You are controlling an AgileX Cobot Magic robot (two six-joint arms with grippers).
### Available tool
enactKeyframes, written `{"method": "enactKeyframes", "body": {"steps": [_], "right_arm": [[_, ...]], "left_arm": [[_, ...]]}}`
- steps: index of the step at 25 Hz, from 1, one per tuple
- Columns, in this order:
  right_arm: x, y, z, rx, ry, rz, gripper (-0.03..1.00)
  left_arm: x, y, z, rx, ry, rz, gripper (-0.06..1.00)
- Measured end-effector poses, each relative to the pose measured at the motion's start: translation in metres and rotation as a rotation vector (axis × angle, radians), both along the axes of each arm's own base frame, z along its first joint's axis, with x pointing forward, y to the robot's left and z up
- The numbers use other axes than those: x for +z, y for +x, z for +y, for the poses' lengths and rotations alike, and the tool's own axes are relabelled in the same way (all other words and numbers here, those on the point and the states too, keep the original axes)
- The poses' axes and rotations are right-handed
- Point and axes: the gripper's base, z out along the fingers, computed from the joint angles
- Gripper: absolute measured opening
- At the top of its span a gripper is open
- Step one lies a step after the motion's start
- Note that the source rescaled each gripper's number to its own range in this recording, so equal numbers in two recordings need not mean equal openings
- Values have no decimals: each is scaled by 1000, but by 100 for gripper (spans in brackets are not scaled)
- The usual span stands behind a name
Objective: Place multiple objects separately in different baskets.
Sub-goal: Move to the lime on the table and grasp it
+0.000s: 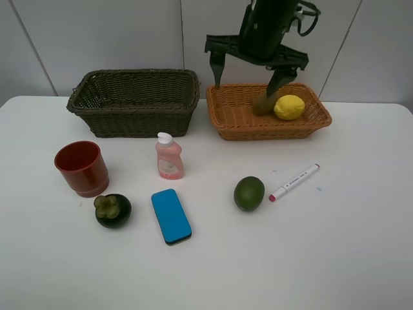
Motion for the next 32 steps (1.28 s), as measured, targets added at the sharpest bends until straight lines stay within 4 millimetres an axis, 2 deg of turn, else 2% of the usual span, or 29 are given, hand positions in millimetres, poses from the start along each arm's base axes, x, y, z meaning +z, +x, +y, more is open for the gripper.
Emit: {"method": "enactKeyframes", "body": {"steps": [3, 6, 11, 15, 18, 27, 32], "right_arm": [[-10, -21, 1, -12, -37, 45, 100], [-19, -41, -8, -24, -75, 94, 100], [-50, -66, -21, -51, -99, 197, 100], [-78, -76, -22, -76, -48, 210, 100], [-92, -81, -22, -89, -5, 207, 100], [-114, -90, -26, -98, 19, 197, 98], [-129, -87, -24, -104, 29, 196, 98]], "left_arm": [[0, 0, 0, 0, 0, 0, 100], [0, 0, 0, 0, 0, 0, 100], [0, 0, 0, 0, 0, 0, 100], [0, 0, 0, 0, 0, 0, 100], [0, 0, 0, 0, 0, 0, 100], [0, 0, 0, 0, 0, 0, 100], [0, 0, 0, 0, 0, 0, 100]]}}
